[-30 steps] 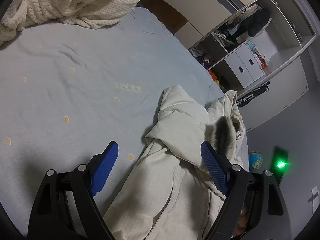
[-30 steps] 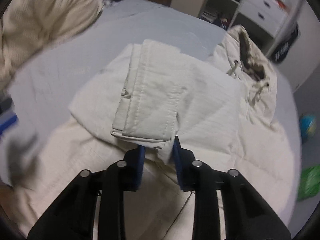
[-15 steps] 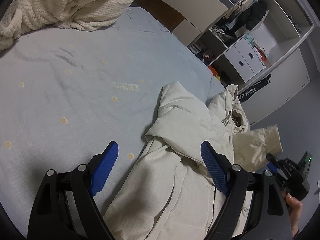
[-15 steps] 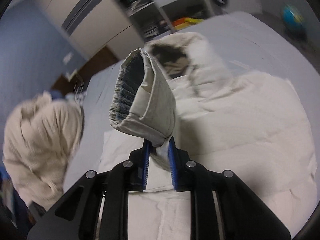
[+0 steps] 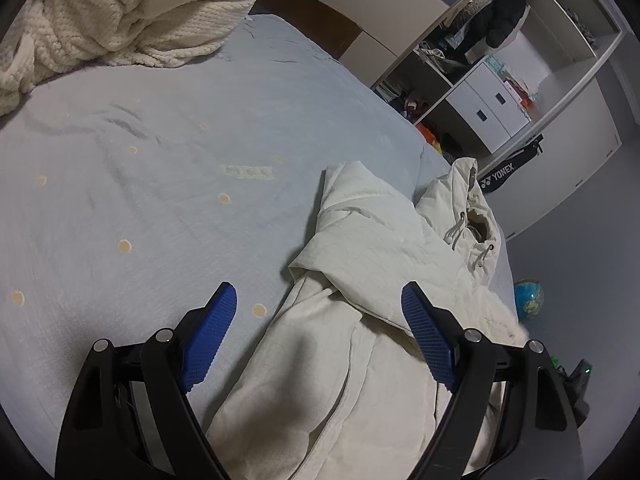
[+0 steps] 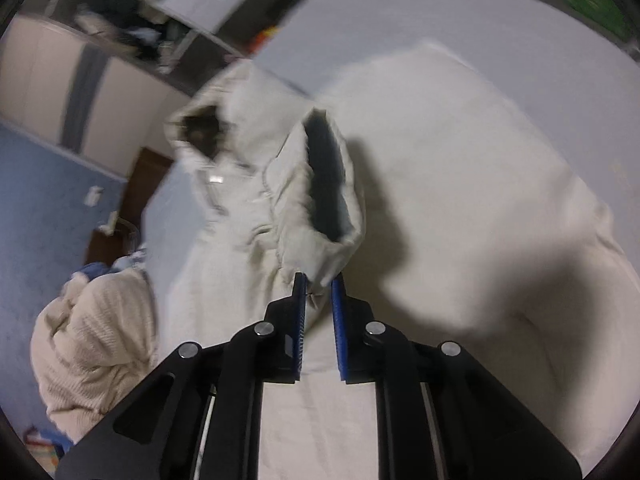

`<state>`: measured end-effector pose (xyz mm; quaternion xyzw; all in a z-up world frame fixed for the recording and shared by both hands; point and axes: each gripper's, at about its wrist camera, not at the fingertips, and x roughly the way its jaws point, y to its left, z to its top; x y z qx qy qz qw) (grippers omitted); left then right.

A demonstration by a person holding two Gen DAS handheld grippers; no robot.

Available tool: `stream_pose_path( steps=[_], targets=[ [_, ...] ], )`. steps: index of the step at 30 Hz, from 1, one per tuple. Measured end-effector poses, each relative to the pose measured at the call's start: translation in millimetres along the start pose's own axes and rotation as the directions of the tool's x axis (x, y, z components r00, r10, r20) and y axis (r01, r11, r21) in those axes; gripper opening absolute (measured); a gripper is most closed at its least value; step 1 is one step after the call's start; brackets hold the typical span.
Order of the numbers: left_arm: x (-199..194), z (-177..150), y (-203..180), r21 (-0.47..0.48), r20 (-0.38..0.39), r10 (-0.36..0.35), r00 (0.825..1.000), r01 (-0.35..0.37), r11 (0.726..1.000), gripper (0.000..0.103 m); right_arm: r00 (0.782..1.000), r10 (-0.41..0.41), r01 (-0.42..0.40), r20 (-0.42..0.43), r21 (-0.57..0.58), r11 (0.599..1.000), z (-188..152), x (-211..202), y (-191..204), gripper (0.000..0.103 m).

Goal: Fold large clothes

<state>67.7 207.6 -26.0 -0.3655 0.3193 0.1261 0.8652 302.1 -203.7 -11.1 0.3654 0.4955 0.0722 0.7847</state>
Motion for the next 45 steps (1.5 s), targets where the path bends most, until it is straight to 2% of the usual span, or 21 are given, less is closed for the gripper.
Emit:
stream_pose_path(
  steps=[6, 8, 11, 12, 15, 18, 20, 22, 25, 27, 30, 35, 38, 41, 45],
  targets=[
    [7.7, -0.5, -4.0, 0.024, -0.034, 0.026, 0.999, -0.025, 0.999, 0.081, 0.999, 0.006, -0.009, 0.037, 0.076, 0.997, 0.6, -14.6, -37.8, 0.011],
    [10.5, -1.9, -8.5, 0.047, -0.055, 0.023, 0.998, -0.020, 0.999, 0.081, 0.998, 0.011, -0.014, 0.057, 0.058, 0.998, 6.0, -23.8, -41.1, 0.012],
    [12.8, -4.4, -19.0, 0.094, -0.072, 0.022, 0.997, -0.015, 0.995, 0.090, 0.998, -0.002, 0.002, 0.064, 0.004, 1.000, 17.9, -31.4, -37.0, 0.012],
    [14.6, -5.6, -22.0, 0.109, -0.082, 0.019, 0.996, -0.010, 0.994, 0.091, 0.998, -0.005, 0.007, 0.066, -0.023, 1.000, 24.2, -33.9, -35.2, 0.012],
    [23.2, -8.8, -37.4, 0.174, -0.127, 0.033, 0.991, -0.011, 0.985, 0.091, 0.998, 0.003, 0.003, 0.067, -0.083, 0.997, 40.5, -38.5, -22.8, 0.021],
    [35.2, -6.8, -60.3, 0.221, -0.163, 0.052, 0.985, -0.014, 0.975, 0.091, 0.998, 0.029, -0.019, 0.061, -0.156, 0.988, 49.3, -38.4, -4.9, 0.024],
    [41.3, -3.7, -75.7, 0.237, -0.176, 0.048, 0.983, -0.005, 0.971, 0.091, 0.998, 0.043, -0.033, 0.043, -0.208, 0.978, 54.9, -33.6, 11.5, 0.031],
    [51.4, 0.9, -101.5, 0.271, -0.181, 0.040, 0.983, 0.011, 0.963, 0.091, 0.998, 0.048, -0.037, 0.037, -0.247, 0.968, 58.9, -28.2, 25.5, 0.043],
    [67.0, 5.0, -133.5, 0.306, -0.169, -0.003, 0.986, 0.055, 0.950, 0.095, 0.998, 0.056, -0.049, 0.019, -0.289, 0.956, 74.2, -14.4, 47.4, 0.052],
    [80.5, 4.4, -151.5, 0.335, -0.145, -0.039, 0.989, 0.086, 0.938, 0.095, 0.999, 0.053, -0.048, 0.006, -0.310, 0.949, 88.6, -1.9, 60.3, 0.055],
    [106.5, -1.4, -166.7, 0.380, -0.147, -0.053, 0.988, 0.106, 0.919, 0.095, 0.999, 0.036, -0.041, -0.020, -0.344, 0.938, 115.0, 21.7, 77.7, 0.056],
    [133.7, -18.7, -163.3, 0.429, -0.138, -0.085, 0.987, 0.137, 0.893, 0.095, 0.999, 0.015, -0.033, -0.050, -0.379, 0.925, 164.4, 65.2, 102.0, 0.059],
    [153.3, -30.8, -156.4, 0.457, -0.159, -0.062, 0.985, 0.129, 0.880, 0.095, 0.997, -0.009, -0.020, -0.072, -0.394, 0.919, 192.5, 100.5, 115.4, 0.059],
    [165.8, -35.3, -158.2, 0.508, -0.152, -0.043, 0.987, 0.116, 0.853, 0.096, 0.993, -0.014, -0.032, -0.115, -0.395, 0.918, 218.4, 141.1, 126.2, 0.059],
    [173.9, -39.9, -156.4, 0.524, -0.153, -0.040, 0.987, 0.116, 0.844, 0.096, 0.988, -0.013, -0.047, -0.151, -0.386, 0.921, 243.4, 181.0, 137.5, 0.060]
  ],
)
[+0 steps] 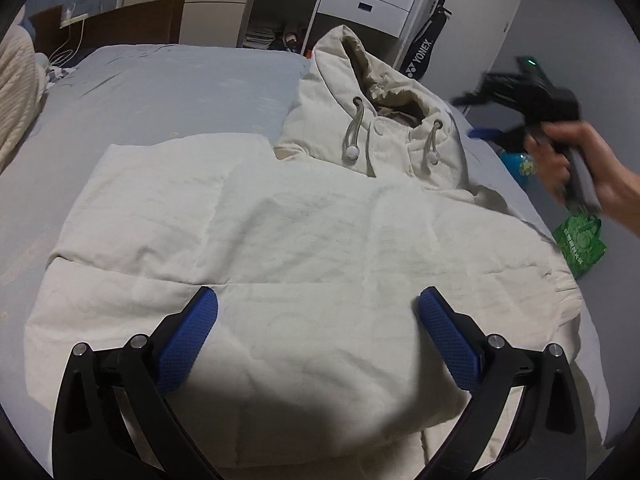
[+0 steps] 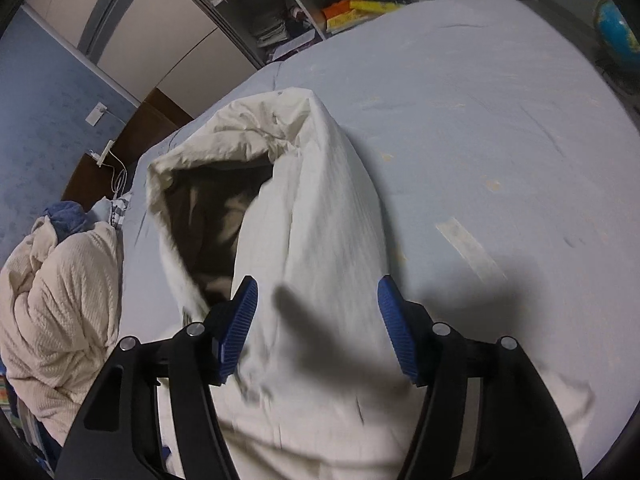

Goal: Fold large clothes

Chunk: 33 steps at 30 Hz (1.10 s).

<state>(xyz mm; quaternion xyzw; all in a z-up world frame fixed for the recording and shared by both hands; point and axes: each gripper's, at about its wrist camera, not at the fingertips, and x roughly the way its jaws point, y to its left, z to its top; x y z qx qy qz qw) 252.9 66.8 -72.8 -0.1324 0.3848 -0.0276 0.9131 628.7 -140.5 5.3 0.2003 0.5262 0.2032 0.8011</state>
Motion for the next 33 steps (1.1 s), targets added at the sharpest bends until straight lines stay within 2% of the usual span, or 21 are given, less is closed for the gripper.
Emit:
stream_pose_path(
  steps=[3, 9, 11, 15, 17, 18, 20, 27, 33],
  targets=[
    [3.2, -1.9, -3.3, 0.026, -0.005, 0.002, 1.000, -0.002, 1.000, 0.096, 0.999, 0.027, -0.027, -0.031, 0.007, 1.000, 21.6, 27.1, -0.2, 0.061],
    [7.6, -1.4, -5.0, 0.042, 0.000, 0.001, 1.000, -0.001, 0.999, 0.096, 0.999, 0.036, -0.036, -0.009, 0.058, 0.998, 57.4, 57.5, -5.1, 0.063],
    [7.8, -1.7, -5.0, 0.042, 0.000, 0.000, 1.000, 0.000, 0.999, 0.096, 1.000, 0.030, -0.030, -0.007, 0.062, 0.998, 68.5, 63.9, -5.9, 0.063],
    [9.1, -0.9, -4.5, 0.038, 0.002, -0.004, 1.000, 0.004, 0.999, 0.096, 0.999, -0.036, 0.038, -0.033, 0.054, 0.998, 82.6, 83.6, -4.9, 0.062],
    [9.5, -0.5, -4.4, 0.038, 0.002, -0.005, 1.000, 0.005, 0.999, 0.096, 0.997, -0.070, 0.070, -0.030, -0.001, 0.998, 80.4, 87.0, 3.5, 0.034],
    [9.5, 0.0, -4.1, 0.036, 0.002, -0.008, 1.000, 0.007, 0.999, 0.096, 0.997, -0.082, 0.081, -0.012, -0.054, 0.995, 77.9, 84.9, 11.1, 0.025],
    [9.4, 1.2, -3.2, 0.029, 0.001, -0.014, 1.000, 0.014, 0.999, 0.096, 0.996, -0.085, 0.088, 0.038, -0.113, 0.990, 70.4, 74.6, 21.7, 0.020],
    [7.7, 6.0, 0.0, 0.000, -0.003, -0.037, 0.999, 0.037, 0.999, 0.096, 0.987, -0.047, 0.074, 0.152, -0.182, 0.980, 40.1, 18.2, 51.3, 0.019],
    [4.6, 13.0, 0.9, -0.002, 0.006, -0.058, 0.998, 0.058, 0.998, 0.096, 0.972, -0.021, 0.090, 0.233, -0.291, 0.952, -16.7, -50.3, 81.3, 0.016]
  ],
)
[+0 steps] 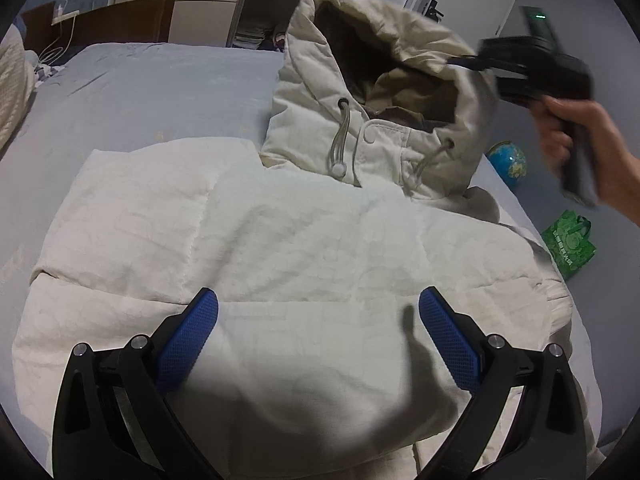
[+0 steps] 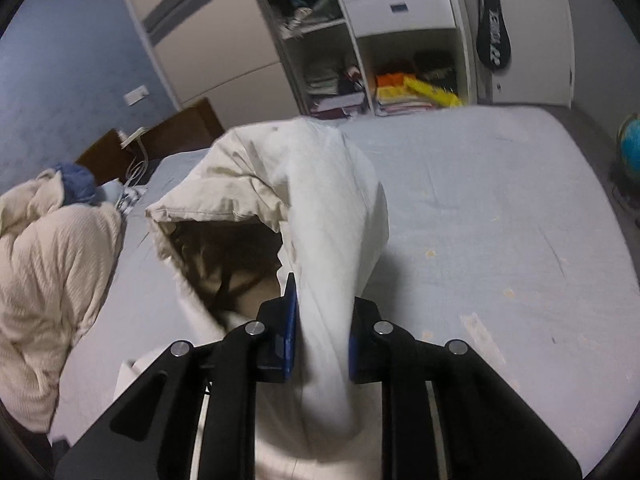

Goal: Fold large clothes

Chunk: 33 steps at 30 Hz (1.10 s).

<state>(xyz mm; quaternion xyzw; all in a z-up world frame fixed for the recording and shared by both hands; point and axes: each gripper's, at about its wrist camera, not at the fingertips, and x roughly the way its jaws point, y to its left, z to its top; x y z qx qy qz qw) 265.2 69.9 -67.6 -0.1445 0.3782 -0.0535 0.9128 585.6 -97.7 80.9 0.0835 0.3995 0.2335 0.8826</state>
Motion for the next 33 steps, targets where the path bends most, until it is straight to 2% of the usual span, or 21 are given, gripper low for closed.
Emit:
stream_pose_path(
  steps=[7, 14, 24, 33],
  targets=[
    [-12.1, 9.1, 5.9, 0.003, 0.063, 0.011, 0.998, -0.011, 1.000, 0.093, 0.998, -0.035, 0.038, 0.044, -0.091, 0.995, -56.4, -72.7, 32.5, 0.014],
    [-35.2, 15.5, 12.6, 0.005, 0.144, 0.052, 0.988, -0.053, 0.999, 0.092, 0.998, -0.023, 0.027, 0.052, -0.080, 0.996, -116.5, -118.3, 45.1, 0.013],
    [-102.3, 9.8, 18.1, -0.052, 0.246, 0.069, 0.967, -0.057, 0.997, 0.092, 0.999, -0.037, 0.038, 0.018, -0.094, 0.995, -195.0, -138.6, 48.1, 0.013],
    [-114.7, 1.3, 7.3, -0.007, 0.199, 0.081, 0.977, -0.081, 0.997, 0.092, 0.995, -0.100, 0.101, 0.016, -0.185, 0.978, -237.8, -146.0, 54.9, 0.013]
  ],
)
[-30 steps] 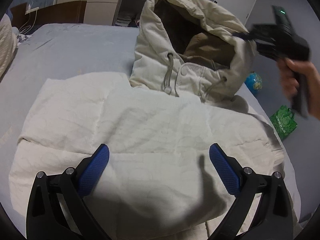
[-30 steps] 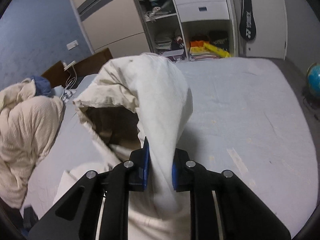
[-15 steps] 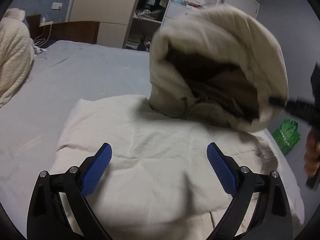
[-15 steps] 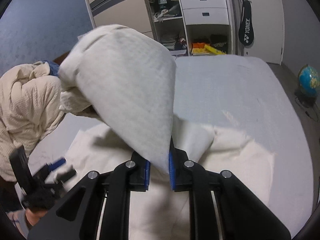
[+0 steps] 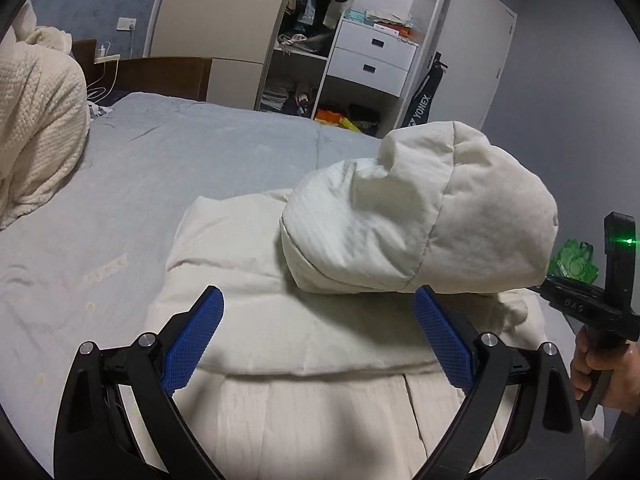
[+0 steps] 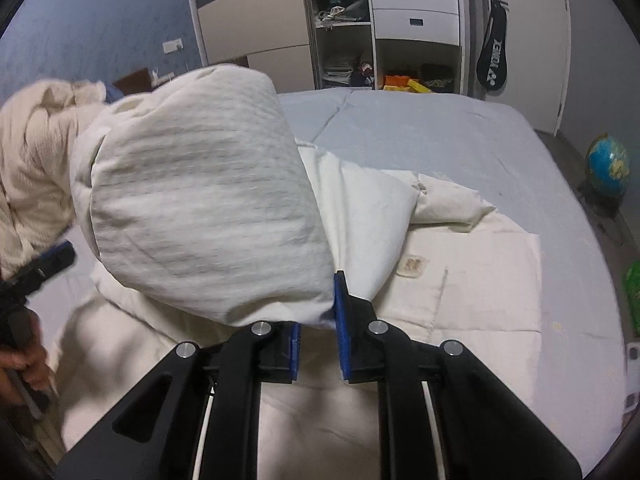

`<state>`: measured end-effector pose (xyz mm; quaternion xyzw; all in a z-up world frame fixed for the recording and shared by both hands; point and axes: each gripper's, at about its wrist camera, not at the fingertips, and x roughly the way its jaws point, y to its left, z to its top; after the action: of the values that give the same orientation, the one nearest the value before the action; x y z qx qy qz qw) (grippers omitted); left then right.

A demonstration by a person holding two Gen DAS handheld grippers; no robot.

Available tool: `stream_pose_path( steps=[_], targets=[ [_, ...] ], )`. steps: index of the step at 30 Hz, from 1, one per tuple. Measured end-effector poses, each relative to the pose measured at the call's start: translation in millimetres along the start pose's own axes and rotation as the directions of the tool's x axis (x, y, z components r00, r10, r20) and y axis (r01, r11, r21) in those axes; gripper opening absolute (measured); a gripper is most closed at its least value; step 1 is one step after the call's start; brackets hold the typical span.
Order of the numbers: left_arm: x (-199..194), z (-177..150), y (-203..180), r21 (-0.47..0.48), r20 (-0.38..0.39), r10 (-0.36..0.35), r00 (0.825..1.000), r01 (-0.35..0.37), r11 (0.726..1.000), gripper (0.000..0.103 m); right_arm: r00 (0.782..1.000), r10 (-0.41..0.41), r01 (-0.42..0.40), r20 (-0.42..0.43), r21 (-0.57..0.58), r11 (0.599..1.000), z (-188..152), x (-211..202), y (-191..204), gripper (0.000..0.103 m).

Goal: Fold large clothes

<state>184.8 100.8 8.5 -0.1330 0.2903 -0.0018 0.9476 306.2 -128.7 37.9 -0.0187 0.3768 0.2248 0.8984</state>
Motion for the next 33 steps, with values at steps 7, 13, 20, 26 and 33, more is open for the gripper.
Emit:
stream_pose_path(
  steps=[7, 13, 20, 26, 33],
  targets=[
    [-4.2, -16.6, 2.1, 0.018, -0.053, 0.003, 0.999, -0.002, 1.000, 0.092, 0.999, -0.003, 0.002, 0.039, 0.019, 1.000, -16.9, -33.2, 6.1, 0.034],
    [-13.7, -32.0, -1.9, 0.040, -0.074, 0.014, 0.997, -0.011, 0.999, 0.092, 0.982, 0.173, -0.187, 0.076, 0.250, 0.950, -20.9, -55.5, -4.5, 0.059],
    [-31.3, -34.9, 7.4, 0.006, -0.072, 0.025, 0.997, -0.024, 1.000, 0.092, 0.972, 0.192, -0.222, 0.134, 0.276, 0.935, 16.9, -60.7, 15.6, 0.062],
    [-30.1, -38.5, 13.3, -0.023, -0.080, 0.022, 0.997, -0.024, 0.999, 0.092, 0.977, 0.142, -0.163, 0.157, 0.132, 0.978, 100.5, -52.6, 48.0, 0.083],
    [-24.4, -40.1, 18.5, -0.039, -0.102, 0.023, 0.995, -0.027, 0.999, 0.092, 0.998, 0.052, -0.053, 0.036, 0.028, 0.998, 147.8, -6.9, 76.3, 0.085]
  ],
)
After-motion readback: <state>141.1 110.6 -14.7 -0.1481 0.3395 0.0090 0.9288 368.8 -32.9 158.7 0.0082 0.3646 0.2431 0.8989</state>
